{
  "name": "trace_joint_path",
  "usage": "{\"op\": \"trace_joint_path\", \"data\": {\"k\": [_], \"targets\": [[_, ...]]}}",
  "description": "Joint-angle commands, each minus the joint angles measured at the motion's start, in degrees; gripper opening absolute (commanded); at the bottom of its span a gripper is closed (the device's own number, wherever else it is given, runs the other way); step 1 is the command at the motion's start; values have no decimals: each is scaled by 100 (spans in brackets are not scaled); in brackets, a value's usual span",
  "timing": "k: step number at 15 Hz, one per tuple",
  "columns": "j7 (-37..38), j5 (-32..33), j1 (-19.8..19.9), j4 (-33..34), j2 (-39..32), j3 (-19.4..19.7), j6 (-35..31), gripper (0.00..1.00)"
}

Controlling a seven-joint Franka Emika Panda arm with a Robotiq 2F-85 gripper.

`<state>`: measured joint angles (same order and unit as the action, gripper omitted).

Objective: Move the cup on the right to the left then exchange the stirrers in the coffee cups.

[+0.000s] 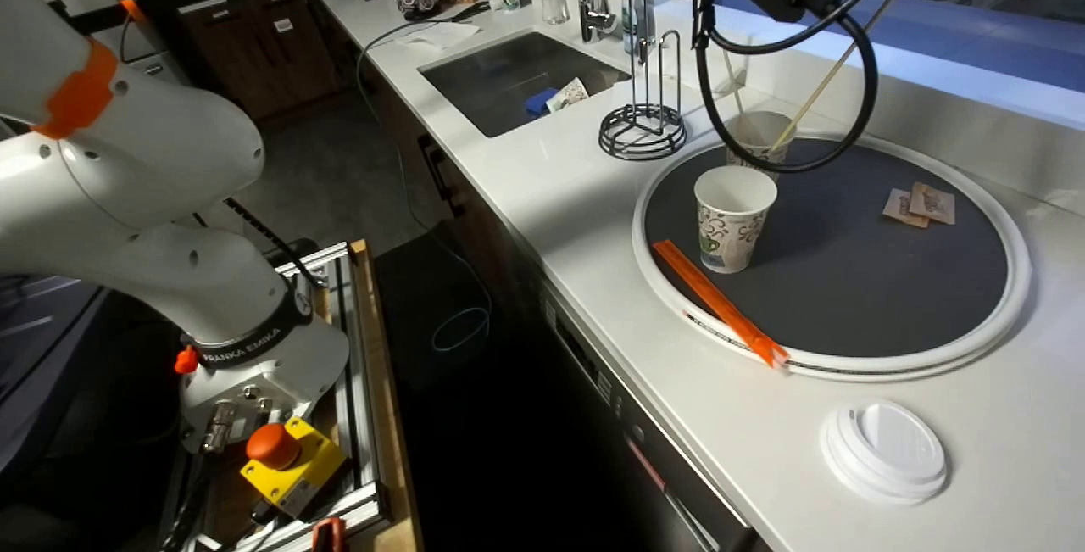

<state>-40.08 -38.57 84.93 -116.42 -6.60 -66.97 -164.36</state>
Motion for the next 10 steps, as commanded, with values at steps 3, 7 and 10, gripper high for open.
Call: {"op": "trace_joint_path", "data": {"k": [3,7,10], "targets": [[-182,-969,264,-660,1003,-79,190,2],[-51,-1077,29,-1027,1315,57,-46,2],[163,-1053,-130,-1262,1397,94,-399,2]]}}
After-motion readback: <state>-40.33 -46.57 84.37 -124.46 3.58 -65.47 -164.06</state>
